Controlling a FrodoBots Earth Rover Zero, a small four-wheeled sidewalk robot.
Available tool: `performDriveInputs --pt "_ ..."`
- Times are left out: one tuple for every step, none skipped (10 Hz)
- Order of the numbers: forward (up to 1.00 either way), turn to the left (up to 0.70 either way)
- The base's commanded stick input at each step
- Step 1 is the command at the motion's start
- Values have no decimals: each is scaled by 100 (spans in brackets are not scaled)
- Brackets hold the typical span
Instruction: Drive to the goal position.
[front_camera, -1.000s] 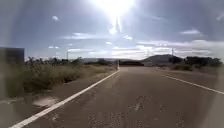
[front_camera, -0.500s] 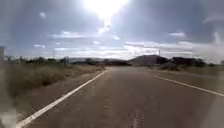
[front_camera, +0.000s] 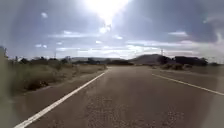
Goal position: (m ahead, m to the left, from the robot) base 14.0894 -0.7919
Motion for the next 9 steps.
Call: performDriveInputs --pt "100 0" --pt "100 0" --pt "100 0" --pt "100 0" --pt "100 0" --pt "100 0" --pt "100 0" --pt "100 0" --pt "100 0"
